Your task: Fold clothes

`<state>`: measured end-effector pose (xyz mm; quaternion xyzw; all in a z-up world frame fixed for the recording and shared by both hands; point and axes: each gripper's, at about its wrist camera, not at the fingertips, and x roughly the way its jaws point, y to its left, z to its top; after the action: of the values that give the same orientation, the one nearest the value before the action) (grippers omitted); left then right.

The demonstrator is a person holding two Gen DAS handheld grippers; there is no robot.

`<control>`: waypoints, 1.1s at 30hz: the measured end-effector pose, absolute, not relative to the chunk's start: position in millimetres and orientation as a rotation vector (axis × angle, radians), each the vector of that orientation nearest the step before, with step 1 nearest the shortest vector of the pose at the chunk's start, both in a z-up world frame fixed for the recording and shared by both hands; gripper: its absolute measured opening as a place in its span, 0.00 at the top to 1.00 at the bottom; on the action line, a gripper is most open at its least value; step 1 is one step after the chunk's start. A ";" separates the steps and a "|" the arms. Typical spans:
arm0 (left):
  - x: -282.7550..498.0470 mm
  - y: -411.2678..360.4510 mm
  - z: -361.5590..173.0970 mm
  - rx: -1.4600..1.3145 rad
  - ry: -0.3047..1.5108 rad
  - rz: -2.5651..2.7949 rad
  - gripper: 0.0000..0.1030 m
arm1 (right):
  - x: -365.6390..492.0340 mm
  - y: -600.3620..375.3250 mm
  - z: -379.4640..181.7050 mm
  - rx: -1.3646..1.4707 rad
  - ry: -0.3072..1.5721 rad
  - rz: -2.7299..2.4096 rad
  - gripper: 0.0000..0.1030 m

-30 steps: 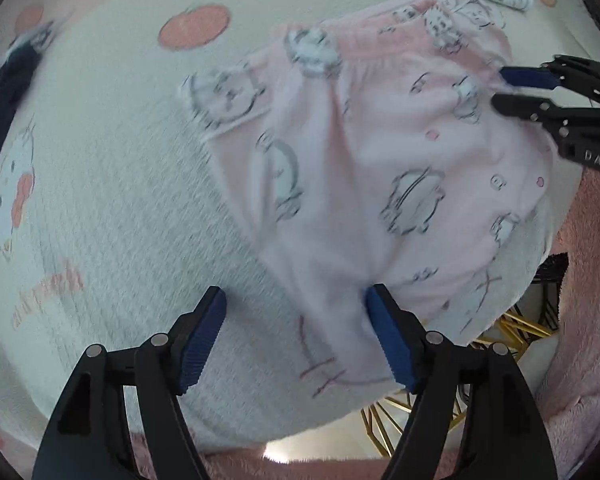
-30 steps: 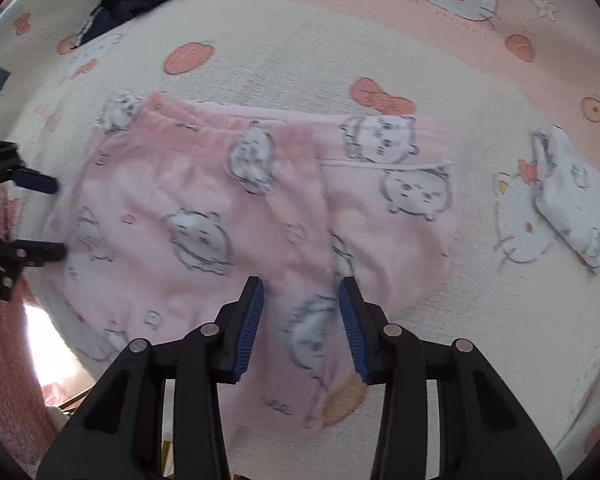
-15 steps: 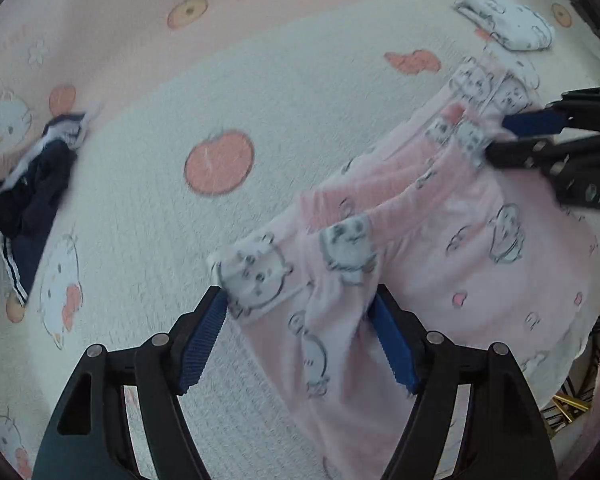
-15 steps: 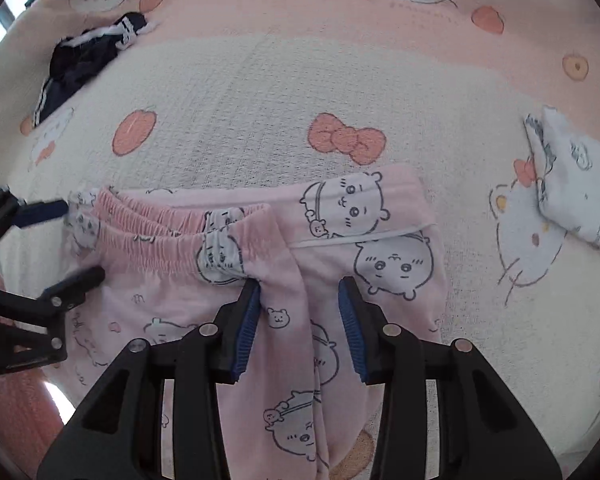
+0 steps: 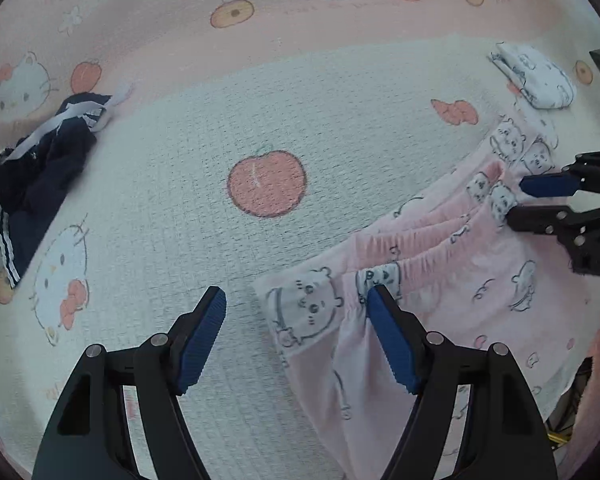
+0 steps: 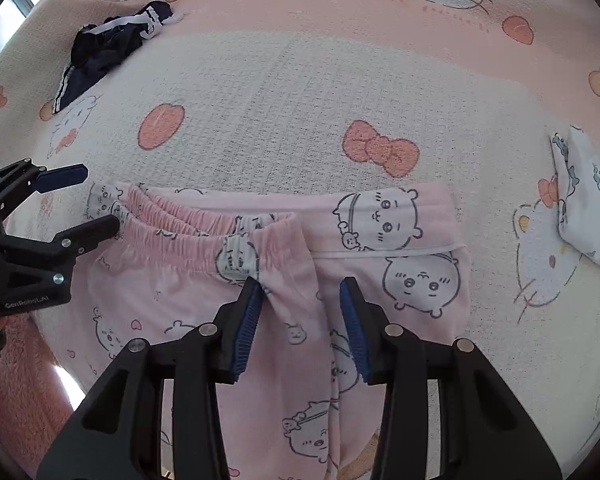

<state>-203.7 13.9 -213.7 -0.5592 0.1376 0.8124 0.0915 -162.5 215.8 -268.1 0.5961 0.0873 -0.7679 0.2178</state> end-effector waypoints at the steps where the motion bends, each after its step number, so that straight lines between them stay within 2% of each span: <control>1: -204.1 7.6 -210.5 -1.669 0.426 2.435 0.27 | -163.2 223.4 -265.5 1.647 0.225 -2.140 0.60; 2: -203.6 0.6 -206.1 -1.672 0.415 2.462 0.27 | -162.4 231.1 -260.9 1.637 0.217 -2.167 0.60; 6: -190.2 1.8 -192.8 -1.607 0.147 2.400 0.27 | -150.4 236.8 -247.5 1.602 0.194 -2.173 0.59; 8: -181.6 23.8 -201.6 -1.573 0.170 2.343 0.27 | -145.1 220.3 -250.4 1.579 0.254 -2.141 0.59; 11: -182.8 47.2 -218.9 -1.638 0.376 2.351 0.27 | -153.9 197.2 -264.0 1.602 0.322 -2.124 0.59; 12: -187.7 44.9 -223.1 -1.666 0.353 2.359 0.27 | -159.7 196.9 -266.3 1.620 0.297 -2.125 0.59; 15: -197.5 25.5 -217.3 -1.705 0.111 2.403 0.27 | -174.4 195.9 -270.5 1.660 0.231 -2.130 0.59; 18: -187.2 22.8 -201.4 -1.648 0.045 2.425 0.27 | -170.0 193.1 -257.4 1.618 0.244 -2.153 0.58; 21: -167.7 34.0 -199.5 -1.605 0.151 2.385 0.27 | -155.3 186.5 -247.1 1.618 0.343 -2.171 0.58; 25: -142.4 48.5 -205.5 -1.594 0.257 2.339 0.27 | -130.5 182.8 -239.3 1.599 0.351 -2.162 0.58; 33: -133.7 55.9 -240.9 -1.654 0.440 2.220 0.27 | -100.2 174.1 -267.1 1.649 0.453 -2.118 0.58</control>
<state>-133.7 55.9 -240.9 -0.5817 0.1547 0.7806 0.1686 -100.2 174.1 -267.1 0.5925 0.1628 -0.7610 0.2083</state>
